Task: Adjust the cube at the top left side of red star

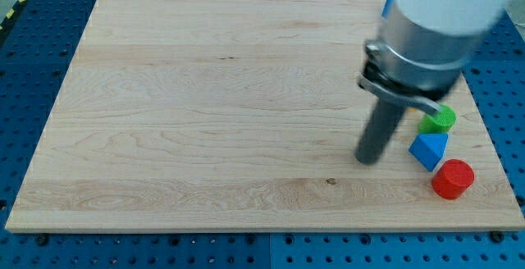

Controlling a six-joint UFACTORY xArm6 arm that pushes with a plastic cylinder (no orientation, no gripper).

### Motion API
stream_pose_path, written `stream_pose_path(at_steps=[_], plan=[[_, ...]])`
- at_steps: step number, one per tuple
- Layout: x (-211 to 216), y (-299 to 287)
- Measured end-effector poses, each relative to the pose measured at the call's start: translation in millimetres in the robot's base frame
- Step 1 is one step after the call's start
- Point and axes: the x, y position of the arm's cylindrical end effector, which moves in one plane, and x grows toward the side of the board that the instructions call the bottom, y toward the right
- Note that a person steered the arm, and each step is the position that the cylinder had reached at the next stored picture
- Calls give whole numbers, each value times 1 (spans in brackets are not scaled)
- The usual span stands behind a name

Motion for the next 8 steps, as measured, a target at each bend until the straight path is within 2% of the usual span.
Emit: stream_pose_path(at_steps=[1, 2, 3, 5, 6, 8], plan=[[-66, -41], [-139, -56], [-215, -55], [-329, -16], [-328, -7], [-330, 85]])
